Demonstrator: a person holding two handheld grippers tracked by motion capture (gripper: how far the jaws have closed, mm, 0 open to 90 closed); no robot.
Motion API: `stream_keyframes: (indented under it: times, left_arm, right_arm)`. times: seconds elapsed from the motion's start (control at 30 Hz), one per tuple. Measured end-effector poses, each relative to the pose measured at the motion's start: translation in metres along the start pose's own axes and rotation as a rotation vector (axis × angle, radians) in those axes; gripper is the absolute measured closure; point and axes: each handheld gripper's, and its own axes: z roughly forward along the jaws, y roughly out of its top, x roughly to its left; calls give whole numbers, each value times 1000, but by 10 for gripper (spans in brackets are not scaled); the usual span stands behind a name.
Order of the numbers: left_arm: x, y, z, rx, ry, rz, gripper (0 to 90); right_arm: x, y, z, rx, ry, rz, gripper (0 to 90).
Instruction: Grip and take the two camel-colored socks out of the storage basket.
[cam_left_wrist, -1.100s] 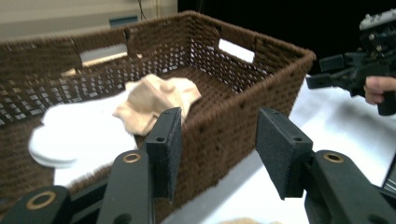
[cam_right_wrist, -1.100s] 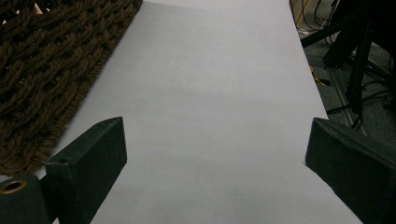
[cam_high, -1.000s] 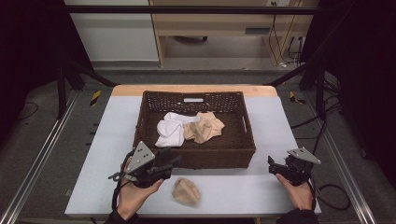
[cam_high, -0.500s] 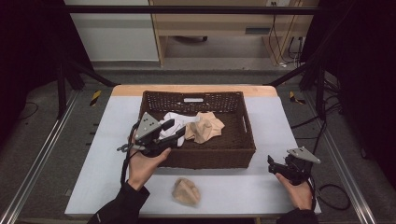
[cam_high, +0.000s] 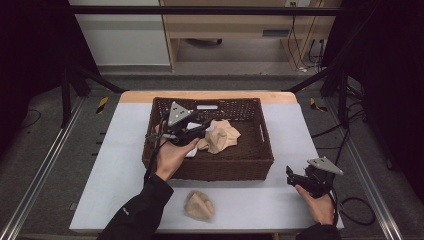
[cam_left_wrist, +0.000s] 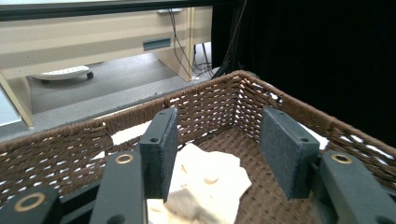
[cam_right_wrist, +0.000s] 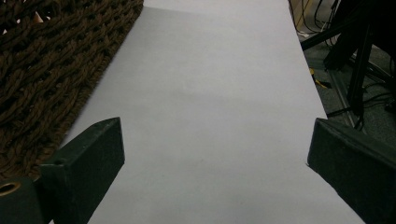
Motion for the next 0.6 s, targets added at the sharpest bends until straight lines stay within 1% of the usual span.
stream_keyframes:
  times: [0.03, 0.07, 0.1, 0.17, 0.2, 0.23, 0.3, 0.33, 0.37, 0.43, 0.53, 0.6]
  left_arm:
    - [0, 0, 6, 6, 3, 5, 466]
    - [0, 0, 17, 18, 16, 14, 461]
    - [0, 0, 17, 18, 16, 14, 458]
    - [1, 0, 28, 29, 24, 23, 453]
    - [1, -2, 38, 46, 39, 32, 441]
    - [1, -2, 38, 46, 39, 32, 440]
    - [1, -6, 48, 58, 45, 52, 438]
    - [3, -11, 57, 80, 62, 59, 434]
    - [3, -11, 57, 80, 62, 59, 434]
    - [6, -16, 64, 110, 74, 50, 434]
    - [8, -23, 73, 143, 86, 60, 426]
    - [8, -26, 78, 153, 88, 59, 426]
  right_arm:
    - [0, 0, 0, 0, 0, 0, 42]
    - [0, 0, 0, -1, -2, 4, 39]
    - [0, 0, 0, -1, -2, 4, 39]
    - [0, 0, 0, 0, -4, 8, 39]
    - [0, 0, 0, 1, -3, 4, 39]
    - [0, 0, 0, 2, -4, -3, 40]
    - [0, 0, 1, 5, -4, -7, 42]
    - [1, 0, 2, 12, -7, -14, 45]
    - [1, 0, 2, 11, -7, -16, 46]
    - [1, 0, 2, 11, -7, -16, 46]
    - [1, 0, 1, 8, -9, -16, 48]
    - [1, 0, 2, 12, -10, -19, 49]
